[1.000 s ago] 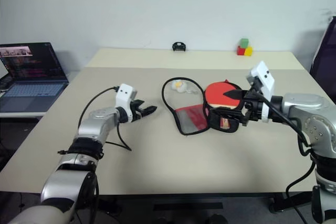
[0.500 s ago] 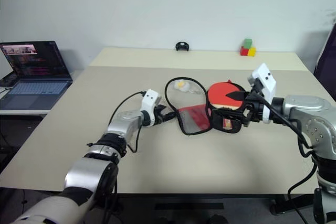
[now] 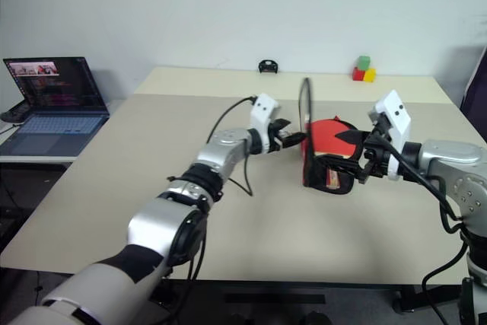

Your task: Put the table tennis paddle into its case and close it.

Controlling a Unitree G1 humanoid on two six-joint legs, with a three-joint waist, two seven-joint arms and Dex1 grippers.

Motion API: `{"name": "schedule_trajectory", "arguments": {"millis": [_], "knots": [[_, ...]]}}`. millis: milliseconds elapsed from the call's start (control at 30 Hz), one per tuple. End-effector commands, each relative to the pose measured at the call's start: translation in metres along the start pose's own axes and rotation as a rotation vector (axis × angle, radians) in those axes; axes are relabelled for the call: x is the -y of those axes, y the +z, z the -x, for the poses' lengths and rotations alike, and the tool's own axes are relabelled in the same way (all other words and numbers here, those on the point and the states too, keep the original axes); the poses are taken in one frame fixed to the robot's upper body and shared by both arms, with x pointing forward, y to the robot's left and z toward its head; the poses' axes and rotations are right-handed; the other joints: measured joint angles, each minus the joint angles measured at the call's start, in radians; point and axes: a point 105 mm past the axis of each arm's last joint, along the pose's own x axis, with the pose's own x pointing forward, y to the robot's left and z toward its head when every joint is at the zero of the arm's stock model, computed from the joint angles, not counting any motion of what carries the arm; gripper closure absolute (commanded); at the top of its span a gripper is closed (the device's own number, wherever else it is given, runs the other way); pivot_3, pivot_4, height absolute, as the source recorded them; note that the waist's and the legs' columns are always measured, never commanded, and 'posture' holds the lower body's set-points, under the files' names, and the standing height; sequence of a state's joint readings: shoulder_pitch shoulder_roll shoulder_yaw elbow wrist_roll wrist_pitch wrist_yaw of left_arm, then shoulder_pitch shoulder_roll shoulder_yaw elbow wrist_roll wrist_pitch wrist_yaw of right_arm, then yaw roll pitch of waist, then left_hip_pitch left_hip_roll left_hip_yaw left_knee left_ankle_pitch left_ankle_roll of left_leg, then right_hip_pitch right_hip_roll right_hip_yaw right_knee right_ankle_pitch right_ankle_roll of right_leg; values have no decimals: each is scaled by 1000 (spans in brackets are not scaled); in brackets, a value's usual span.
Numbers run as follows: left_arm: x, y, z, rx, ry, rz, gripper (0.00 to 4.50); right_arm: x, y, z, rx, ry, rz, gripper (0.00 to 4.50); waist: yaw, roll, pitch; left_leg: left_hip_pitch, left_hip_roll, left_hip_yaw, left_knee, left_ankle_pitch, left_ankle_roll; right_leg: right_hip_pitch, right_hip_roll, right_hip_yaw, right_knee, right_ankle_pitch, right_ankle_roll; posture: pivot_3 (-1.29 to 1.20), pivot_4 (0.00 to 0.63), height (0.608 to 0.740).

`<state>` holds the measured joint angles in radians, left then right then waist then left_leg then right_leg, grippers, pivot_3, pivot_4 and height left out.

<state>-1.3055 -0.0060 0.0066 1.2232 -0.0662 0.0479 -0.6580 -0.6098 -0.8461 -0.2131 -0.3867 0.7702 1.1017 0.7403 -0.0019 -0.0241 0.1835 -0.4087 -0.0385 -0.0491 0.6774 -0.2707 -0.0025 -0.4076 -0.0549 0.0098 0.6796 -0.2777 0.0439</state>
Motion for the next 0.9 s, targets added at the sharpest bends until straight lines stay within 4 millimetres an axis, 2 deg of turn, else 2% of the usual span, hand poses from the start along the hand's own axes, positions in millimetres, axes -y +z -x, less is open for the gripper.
{"name": "schedule_trajectory", "arguments": {"millis": [33,167,333,533,600,700,767,900], "knots": [[6,10,-8,23,23,-24,763,-1,10,8,32,-26,40,34,-2,0,0,0,0,0,0,0,0,0,0,0,0,0,0,0,150,740],[14,6,-13,18,17,-16,763,0,8,10,32,-47,34,34,-1,0,0,0,0,0,0,0,0,0,0,0,1,0,0,0,150,740],[15,-1,-12,11,7,-9,763,1,5,10,33,-60,27,34,0,0,0,0,0,0,0,0,0,0,0,0,1,0,0,0,150,740],[-1,11,3,80,-12,-30,763,19,-5,0,31,-137,-26,34,-3,0,0,1,0,1,0,0,0,0,0,0,1,0,0,0,150,740],[-5,14,14,123,-67,-59,763,28,-10,-4,32,-173,-68,34,-4,0,0,1,0,1,0,0,0,-1,0,0,1,0,0,0,150,740],[-13,11,44,175,-157,-63,763,41,-18,-6,21,-216,-111,34,-6,0,0,1,0,1,0,0,-1,-1,0,1,1,0,0,0,150,740],[-19,11,61,191,-173,-55,763,48,-22,-8,15,-240,-126,34,-8,0,0,1,1,1,-1,1,-1,-1,0,3,1,0,0,0,150,740],[-28,18,105,216,-167,-63,763,77,-35,-13,-11,-353,-167,34,-12,0,0,0,1,1,0,1,-1,-2,0,4,1,0,0,0,150,740]]}}
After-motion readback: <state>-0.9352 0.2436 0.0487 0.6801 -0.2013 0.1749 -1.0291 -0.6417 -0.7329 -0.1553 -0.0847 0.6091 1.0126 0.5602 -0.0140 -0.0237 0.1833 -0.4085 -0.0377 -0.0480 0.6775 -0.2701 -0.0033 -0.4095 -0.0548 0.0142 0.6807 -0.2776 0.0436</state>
